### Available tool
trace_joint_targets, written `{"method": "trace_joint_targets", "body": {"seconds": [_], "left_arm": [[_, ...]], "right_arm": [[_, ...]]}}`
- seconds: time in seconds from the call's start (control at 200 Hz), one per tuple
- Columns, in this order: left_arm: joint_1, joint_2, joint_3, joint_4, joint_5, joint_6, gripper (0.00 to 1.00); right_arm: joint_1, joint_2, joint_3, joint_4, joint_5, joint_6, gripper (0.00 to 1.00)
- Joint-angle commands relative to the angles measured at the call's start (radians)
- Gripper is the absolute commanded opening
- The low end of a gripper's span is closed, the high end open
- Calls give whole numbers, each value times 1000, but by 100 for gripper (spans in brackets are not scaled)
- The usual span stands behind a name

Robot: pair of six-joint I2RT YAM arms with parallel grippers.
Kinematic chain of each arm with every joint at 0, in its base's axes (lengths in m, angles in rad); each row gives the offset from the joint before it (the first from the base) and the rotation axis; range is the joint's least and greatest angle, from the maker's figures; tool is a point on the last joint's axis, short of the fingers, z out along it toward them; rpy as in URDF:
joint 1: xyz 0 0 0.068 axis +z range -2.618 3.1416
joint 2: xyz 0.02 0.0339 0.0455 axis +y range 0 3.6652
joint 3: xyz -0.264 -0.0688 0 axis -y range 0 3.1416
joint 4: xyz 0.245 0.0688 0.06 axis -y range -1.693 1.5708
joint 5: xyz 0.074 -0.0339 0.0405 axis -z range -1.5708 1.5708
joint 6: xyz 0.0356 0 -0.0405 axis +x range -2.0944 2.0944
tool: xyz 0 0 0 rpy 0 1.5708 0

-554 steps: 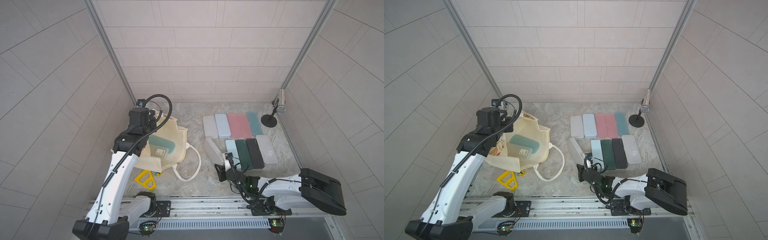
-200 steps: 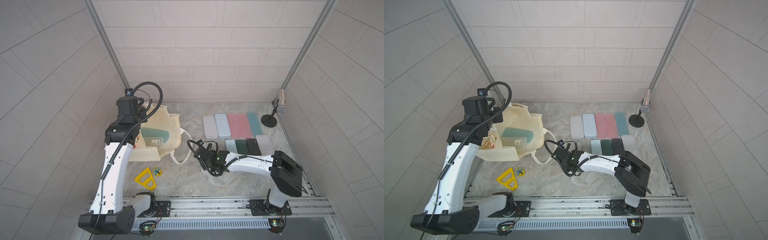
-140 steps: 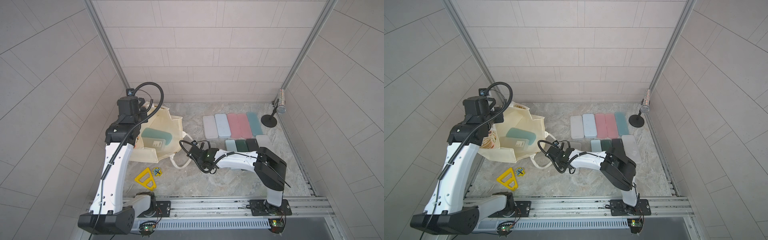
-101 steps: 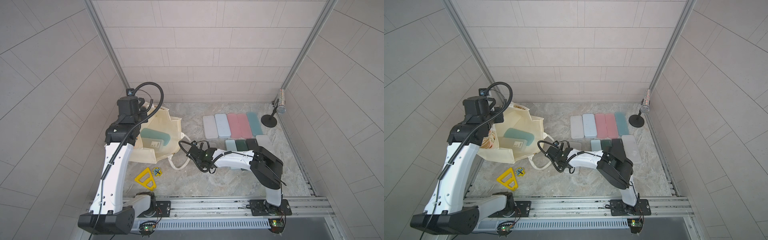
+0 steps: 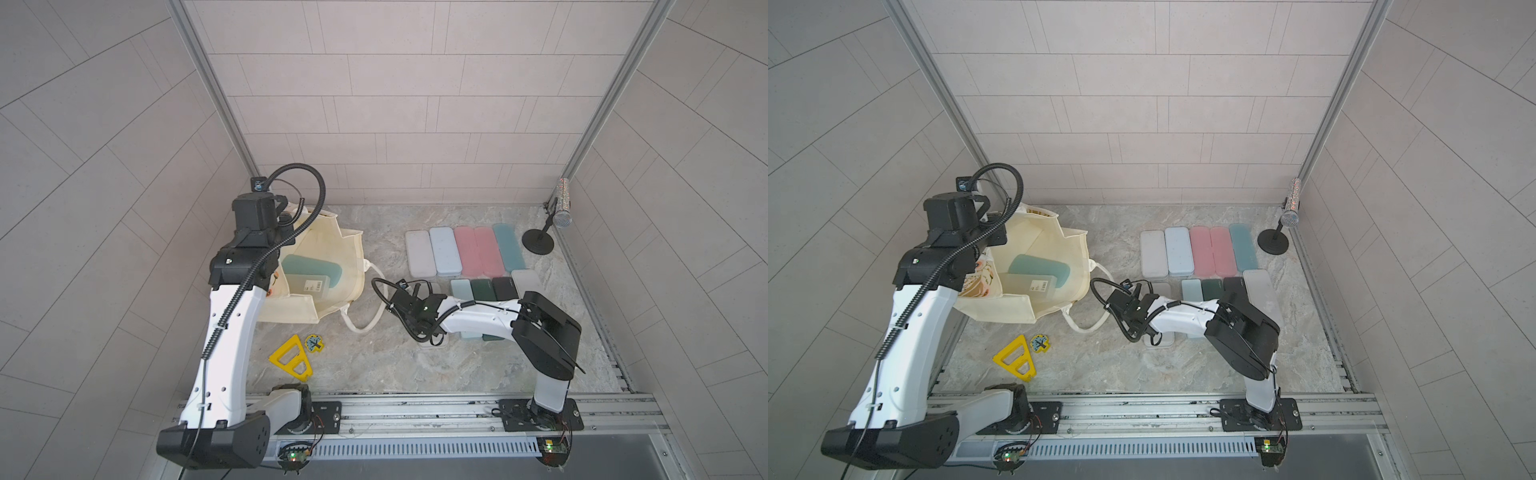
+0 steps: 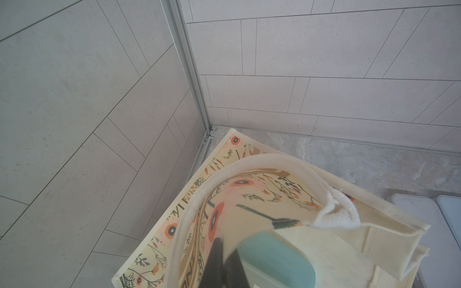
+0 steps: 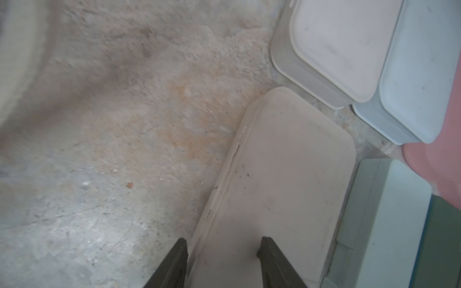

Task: Take out the pencil case from the canvas bag
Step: Adjust the pencil case at the center of the board.

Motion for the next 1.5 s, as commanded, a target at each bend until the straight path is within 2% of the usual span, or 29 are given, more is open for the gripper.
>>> {"method": "trace_joint_targets", "body": {"seconds": [0.0, 0.255, 0.595, 0.715, 0.896, 1.186, 1.251, 1.386, 1.491], "left_arm": [[6, -17, 9, 93, 6, -11, 0], [9, -13, 7, 95, 20, -15, 0], [11, -7, -7, 112, 127, -19, 0], [11, -1, -8, 111, 155, -20, 0], [12, -9, -49, 121, 211, -57, 0], [-1, -76, -202, 135, 437, -165, 0], [0, -105, -239, 132, 484, -187, 0], [0, -170, -295, 92, 512, -198, 0], [0, -206, -337, 83, 527, -197, 0]], "right_arm": [[-29, -23, -31, -39, 3, 8, 50], [-57, -49, -54, -48, 8, -12, 50], [-97, -71, -66, -62, 10, 51, 50], [-98, -106, -68, -44, 1, 43, 56], [-97, -278, -182, 152, -40, -40, 71], [-97, -547, -436, 525, 59, -116, 80], [-99, -596, -500, 624, 66, -129, 85], [-110, -631, -580, 750, 44, -161, 99], [-111, -622, -588, 780, 15, -164, 100]]}}
